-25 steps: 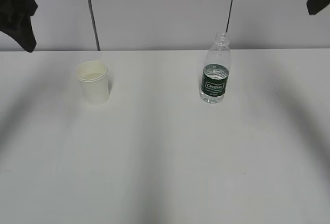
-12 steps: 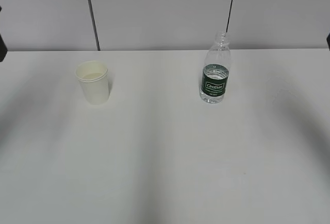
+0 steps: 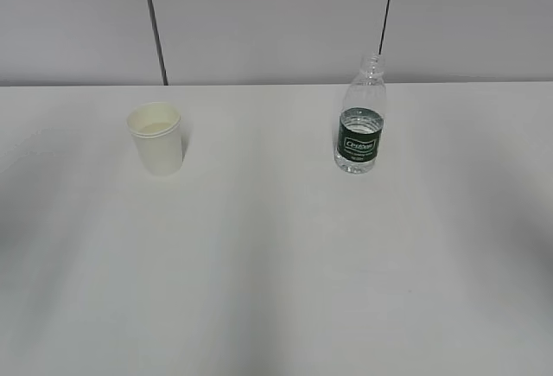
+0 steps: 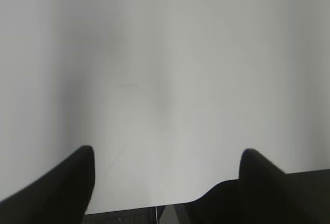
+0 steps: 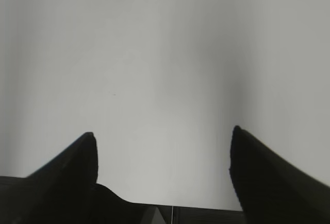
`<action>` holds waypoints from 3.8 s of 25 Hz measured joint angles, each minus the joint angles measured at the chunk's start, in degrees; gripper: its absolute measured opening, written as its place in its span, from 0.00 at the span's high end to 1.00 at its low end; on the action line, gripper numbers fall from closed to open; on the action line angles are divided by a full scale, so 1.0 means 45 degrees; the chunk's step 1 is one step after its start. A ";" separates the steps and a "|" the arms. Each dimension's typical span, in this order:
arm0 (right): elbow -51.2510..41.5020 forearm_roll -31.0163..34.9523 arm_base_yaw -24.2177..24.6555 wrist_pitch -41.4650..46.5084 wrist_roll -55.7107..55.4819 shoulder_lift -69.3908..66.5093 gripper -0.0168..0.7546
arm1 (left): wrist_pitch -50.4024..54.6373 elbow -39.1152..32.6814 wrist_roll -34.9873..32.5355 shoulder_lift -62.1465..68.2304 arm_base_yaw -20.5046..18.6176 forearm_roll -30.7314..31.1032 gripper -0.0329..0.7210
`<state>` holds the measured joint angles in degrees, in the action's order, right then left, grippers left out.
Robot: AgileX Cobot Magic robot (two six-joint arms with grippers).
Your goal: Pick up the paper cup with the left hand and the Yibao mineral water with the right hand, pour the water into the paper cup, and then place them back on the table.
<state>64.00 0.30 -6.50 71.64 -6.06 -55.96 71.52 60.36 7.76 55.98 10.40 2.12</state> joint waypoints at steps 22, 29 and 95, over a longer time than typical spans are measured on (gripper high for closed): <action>-0.5310 -0.0712 0.0000 0.0141 0.0536 0.8016 0.22 | 0.0301 -0.4348 0.0000 -0.9380 0.0000 0.0000 0.30; -0.6246 -0.0743 0.0000 -0.0003 0.0763 0.9899 0.22 | 0.0158 -0.5423 0.0000 -1.1372 0.0000 0.0126 0.30; -0.7878 -0.0443 0.0052 -0.1286 0.1707 1.2661 0.22 | -0.1741 -0.6711 0.0000 -1.2686 -0.0041 0.0327 0.30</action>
<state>28.55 -1.70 -6.27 65.85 1.62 1.01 63.68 30.16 7.76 -1.11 10.22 3.59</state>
